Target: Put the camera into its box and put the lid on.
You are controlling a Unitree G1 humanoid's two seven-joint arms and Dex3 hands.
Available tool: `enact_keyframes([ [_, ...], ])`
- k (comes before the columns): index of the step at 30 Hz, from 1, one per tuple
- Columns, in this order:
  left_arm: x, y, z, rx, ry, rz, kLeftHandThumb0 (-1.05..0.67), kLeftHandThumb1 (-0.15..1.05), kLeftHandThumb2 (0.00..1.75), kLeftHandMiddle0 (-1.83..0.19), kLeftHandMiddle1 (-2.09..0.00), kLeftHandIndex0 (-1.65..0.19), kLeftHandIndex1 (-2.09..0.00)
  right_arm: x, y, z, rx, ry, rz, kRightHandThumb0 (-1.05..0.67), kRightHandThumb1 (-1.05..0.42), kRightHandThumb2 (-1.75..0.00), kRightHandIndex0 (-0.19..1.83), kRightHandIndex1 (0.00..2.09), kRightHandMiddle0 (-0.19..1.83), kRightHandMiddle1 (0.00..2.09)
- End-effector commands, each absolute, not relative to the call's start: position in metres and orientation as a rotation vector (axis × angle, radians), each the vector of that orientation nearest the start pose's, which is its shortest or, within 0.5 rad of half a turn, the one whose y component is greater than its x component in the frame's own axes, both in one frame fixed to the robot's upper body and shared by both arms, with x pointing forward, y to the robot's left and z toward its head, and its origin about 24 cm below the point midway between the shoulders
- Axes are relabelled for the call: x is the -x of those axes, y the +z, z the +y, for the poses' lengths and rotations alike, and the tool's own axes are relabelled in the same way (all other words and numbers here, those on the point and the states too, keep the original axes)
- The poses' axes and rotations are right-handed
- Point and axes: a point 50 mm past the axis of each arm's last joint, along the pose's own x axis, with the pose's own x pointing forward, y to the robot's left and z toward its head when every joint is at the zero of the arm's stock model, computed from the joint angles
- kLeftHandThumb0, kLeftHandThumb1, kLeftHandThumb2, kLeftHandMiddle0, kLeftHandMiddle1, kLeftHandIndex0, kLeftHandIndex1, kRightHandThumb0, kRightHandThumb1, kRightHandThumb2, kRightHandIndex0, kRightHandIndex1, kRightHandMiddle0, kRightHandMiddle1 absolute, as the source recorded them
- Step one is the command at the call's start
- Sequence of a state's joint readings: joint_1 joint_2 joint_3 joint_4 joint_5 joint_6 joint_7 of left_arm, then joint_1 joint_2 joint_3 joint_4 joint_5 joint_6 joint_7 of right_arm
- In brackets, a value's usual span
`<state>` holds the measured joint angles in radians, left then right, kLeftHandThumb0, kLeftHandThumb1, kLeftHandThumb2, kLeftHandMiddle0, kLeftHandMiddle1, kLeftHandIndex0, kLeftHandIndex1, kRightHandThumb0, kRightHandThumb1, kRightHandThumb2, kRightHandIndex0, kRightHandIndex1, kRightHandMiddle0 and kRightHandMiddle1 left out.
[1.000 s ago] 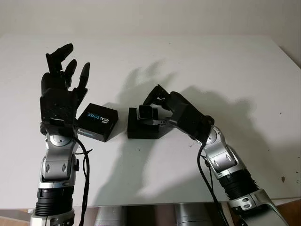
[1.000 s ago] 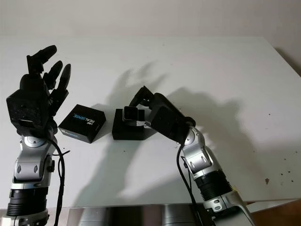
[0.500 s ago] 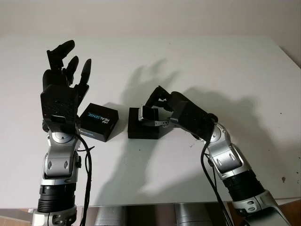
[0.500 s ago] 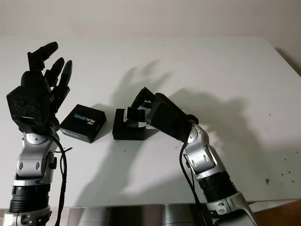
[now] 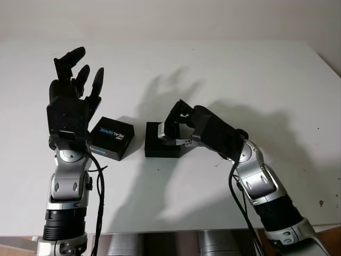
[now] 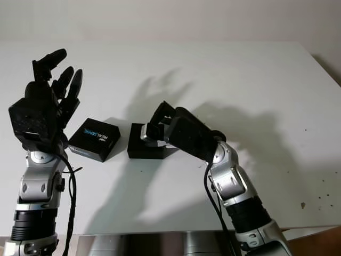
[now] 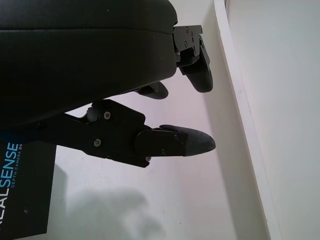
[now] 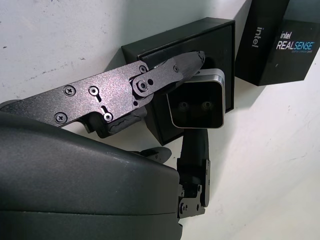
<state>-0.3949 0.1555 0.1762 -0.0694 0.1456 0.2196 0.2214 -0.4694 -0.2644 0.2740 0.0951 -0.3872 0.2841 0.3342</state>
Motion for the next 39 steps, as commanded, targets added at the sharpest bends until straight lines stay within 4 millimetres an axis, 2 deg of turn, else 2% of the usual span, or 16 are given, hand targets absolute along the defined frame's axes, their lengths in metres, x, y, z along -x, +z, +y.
enact_keyframes([
  [1, -0.311, 0.161, 0.204, -0.223, 0.369, -0.292, -0.54, 1.05, 0.3, -0.26, -0.28, 0.14, -0.97, -0.322, 0.103, -0.111, 0.775, 0.467, 0.005, -0.38, -1.05, -0.06, 0.43, 0.07, 0.11, 1.93],
  [13, -0.31, 0.161, 0.204, -0.206, 0.367, -0.298, -0.53, 1.05, 0.29, -0.22, -0.29, 0.15, -0.97, -0.324, 0.101, -0.11, 0.812, 0.464, 0.002, -0.4, -1.05, -0.07, 0.44, 0.07, 0.14, 1.94],
  [19, -0.309, 0.16, 0.204, -0.205, 0.366, -0.294, -0.53, 1.05, 0.3, -0.22, -0.31, 0.15, -0.97, -0.324, 0.101, -0.111, 0.857, 0.489, 0.001, -0.43, -1.03, -0.05, 0.41, 0.05, 0.12, 1.83],
  [22, -0.31, 0.16, 0.204, -0.209, 0.366, -0.293, -0.54, 1.05, 0.29, -0.21, -0.32, 0.15, -0.97, -0.321, 0.104, -0.112, 0.888, 0.515, -0.008, -0.52, -0.98, -0.05, 0.29, 0.02, 0.04, 1.46],
  [23, -0.31, 0.16, 0.204, -0.211, 0.368, -0.291, -0.54, 1.05, 0.29, -0.21, -0.32, 0.15, -0.97, -0.32, 0.105, -0.113, 0.905, 0.523, -0.02, -0.56, -0.97, -0.05, 0.23, 0.03, 0.03, 1.18],
  [25, -0.31, 0.16, 0.204, -0.213, 0.369, -0.29, -0.55, 1.05, 0.29, -0.21, -0.32, 0.15, -0.97, -0.318, 0.106, -0.113, 0.932, 0.53, -0.042, -0.59, -0.95, -0.05, 0.17, 0.04, 0.1, 0.77],
  [27, -0.31, 0.16, 0.204, -0.213, 0.369, -0.289, -0.54, 1.05, 0.29, -0.21, -0.33, 0.15, -0.97, -0.317, 0.108, -0.113, 0.943, 0.533, -0.06, -0.61, -0.95, -0.05, 0.11, 0.04, 0.14, 0.51],
  [30, -0.31, 0.16, 0.203, -0.218, 0.369, -0.288, -0.53, 1.05, 0.3, -0.21, -0.33, 0.15, -0.97, -0.315, 0.109, -0.114, 0.95, 0.534, -0.097, -0.61, -0.95, -0.05, 0.07, 0.03, 0.15, 0.41],
  [39, -0.309, 0.159, 0.203, -0.203, 0.364, -0.285, -0.54, 1.05, 0.3, -0.2, -0.33, 0.14, -0.97, -0.316, 0.115, -0.118, 0.967, 0.532, -0.161, -0.6, -0.93, -0.05, 0.06, 0.04, 0.18, 0.37],
])
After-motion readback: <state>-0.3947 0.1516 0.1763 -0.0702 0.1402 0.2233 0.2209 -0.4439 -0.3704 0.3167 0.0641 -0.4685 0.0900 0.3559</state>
